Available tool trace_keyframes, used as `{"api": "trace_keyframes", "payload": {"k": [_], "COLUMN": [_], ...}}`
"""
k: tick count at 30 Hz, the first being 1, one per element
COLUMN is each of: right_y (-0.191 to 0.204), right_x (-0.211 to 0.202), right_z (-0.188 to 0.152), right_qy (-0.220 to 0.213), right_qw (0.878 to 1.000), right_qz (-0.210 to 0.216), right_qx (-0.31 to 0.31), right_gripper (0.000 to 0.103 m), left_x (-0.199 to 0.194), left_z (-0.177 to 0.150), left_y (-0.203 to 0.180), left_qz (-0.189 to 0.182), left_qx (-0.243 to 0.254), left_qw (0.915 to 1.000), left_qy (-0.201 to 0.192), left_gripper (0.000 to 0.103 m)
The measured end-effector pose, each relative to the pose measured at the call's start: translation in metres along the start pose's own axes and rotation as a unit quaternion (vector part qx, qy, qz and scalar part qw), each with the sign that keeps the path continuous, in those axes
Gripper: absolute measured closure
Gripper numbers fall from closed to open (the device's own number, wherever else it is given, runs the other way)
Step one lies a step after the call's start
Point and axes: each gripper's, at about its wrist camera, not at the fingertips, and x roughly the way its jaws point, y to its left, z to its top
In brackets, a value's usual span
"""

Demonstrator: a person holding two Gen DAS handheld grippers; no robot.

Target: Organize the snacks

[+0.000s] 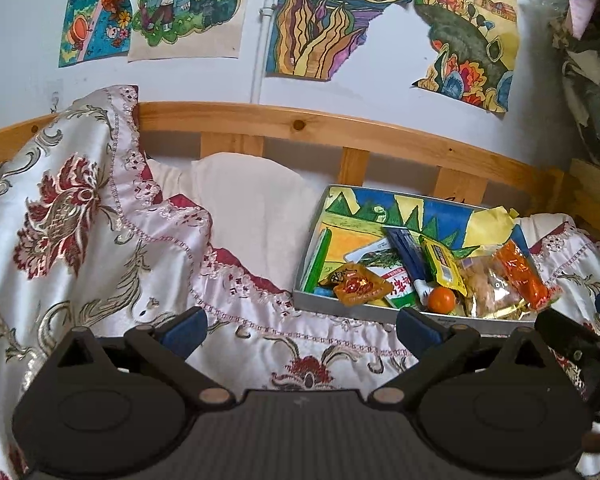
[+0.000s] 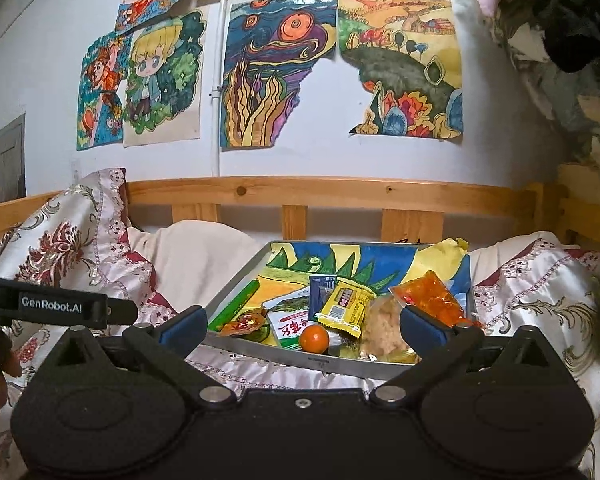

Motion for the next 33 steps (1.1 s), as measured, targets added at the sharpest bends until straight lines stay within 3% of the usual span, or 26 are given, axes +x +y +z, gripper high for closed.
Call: {"api": "trace_keyframes", "payload": {"k": [12,22,29,33], "right_y": [0.014,0.020,0.025,0.025], "right_x": [-0.031,-0.053,-0.060,-0.061], "right_z": [-0.010,-0.024,-0.033,-0.035], "right_qy": [-0.003,0.009,0.023,0.029], "right_qw": [1.000,0.999,0.998,0.998], "right_qz": [-0.013,-0.030,-0.037,-0.041], "right_qx": [0.014,0.033,0.035,0.040], "right_gripper": [0.001,0.001,0.001,0.001], "left_x": [-0.029,-0.041,-0.052,-0.057], "left_z": [-0.022,-0.038,-0.051,-0.054], "left_y": [0.011,0.023,0.017,0.019], "left_qz": [-0.008,-0.025,-0.035,-0.038], "left_qx": [0.029,0.021,0.062,0.061], "left_qw": [0.9995,0.9995,0.9975,0.9974], "left_qy": [-0.002,0.007,-0.002,-0.008], "left_gripper": [0.001,0.001,0.001,0.001]}}
